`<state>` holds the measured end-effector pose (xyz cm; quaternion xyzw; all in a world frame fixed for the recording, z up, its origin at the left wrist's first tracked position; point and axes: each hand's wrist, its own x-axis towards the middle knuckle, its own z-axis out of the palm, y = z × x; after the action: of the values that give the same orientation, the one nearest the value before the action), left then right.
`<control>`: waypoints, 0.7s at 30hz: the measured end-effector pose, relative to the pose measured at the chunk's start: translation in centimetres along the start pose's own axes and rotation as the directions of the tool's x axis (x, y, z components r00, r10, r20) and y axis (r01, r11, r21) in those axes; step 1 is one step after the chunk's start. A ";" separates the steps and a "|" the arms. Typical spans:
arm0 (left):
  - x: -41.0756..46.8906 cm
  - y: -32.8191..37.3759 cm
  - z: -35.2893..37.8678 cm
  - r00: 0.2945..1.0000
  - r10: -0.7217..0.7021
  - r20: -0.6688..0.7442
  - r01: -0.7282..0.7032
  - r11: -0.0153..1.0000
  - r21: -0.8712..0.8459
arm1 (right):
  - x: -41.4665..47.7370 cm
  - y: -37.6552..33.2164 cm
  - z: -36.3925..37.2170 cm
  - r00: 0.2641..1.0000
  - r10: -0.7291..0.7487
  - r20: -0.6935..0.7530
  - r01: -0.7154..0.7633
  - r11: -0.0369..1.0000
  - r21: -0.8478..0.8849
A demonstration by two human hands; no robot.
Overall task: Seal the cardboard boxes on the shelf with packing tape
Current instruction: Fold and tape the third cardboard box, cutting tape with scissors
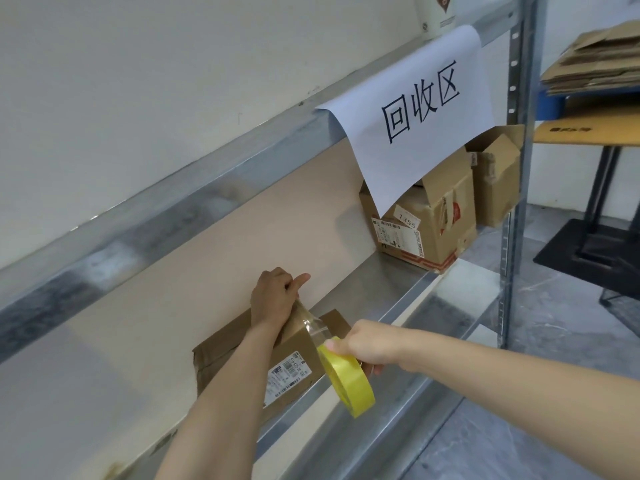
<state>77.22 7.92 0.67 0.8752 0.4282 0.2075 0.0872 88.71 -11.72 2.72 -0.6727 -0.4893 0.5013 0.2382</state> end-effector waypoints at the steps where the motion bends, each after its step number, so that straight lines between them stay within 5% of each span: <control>1: -0.1 -0.3 -0.2 1.000 -0.011 -0.008 0.011 1.000 0.017 | 0.1 0.0 -0.1 1.000 0.000 -0.001 0.000 1.000 0.007; 12: -0.8 -4.1 -2.1 0.990 -0.095 -0.100 0.116 0.967 0.226 | 3.2 -1.4 0.6 0.999 -0.031 0.009 0.031 0.999 0.033; 16: -1.0 -3.6 -2.2 0.997 0.003 -0.079 -0.005 1.000 -0.024 | 4.4 -1.4 1.2 1.000 -0.025 0.004 0.025 0.999 -0.048; 21: -2.4 -2.5 -2.8 0.993 -0.106 0.048 0.115 0.953 -0.281 | 4.7 -0.3 0.8 0.998 -0.001 0.066 0.008 0.993 -0.117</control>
<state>72.90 7.46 1.66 0.8316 0.4410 0.2473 0.2298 87.93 -7.48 0.57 -0.6675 -0.5270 0.4931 0.1832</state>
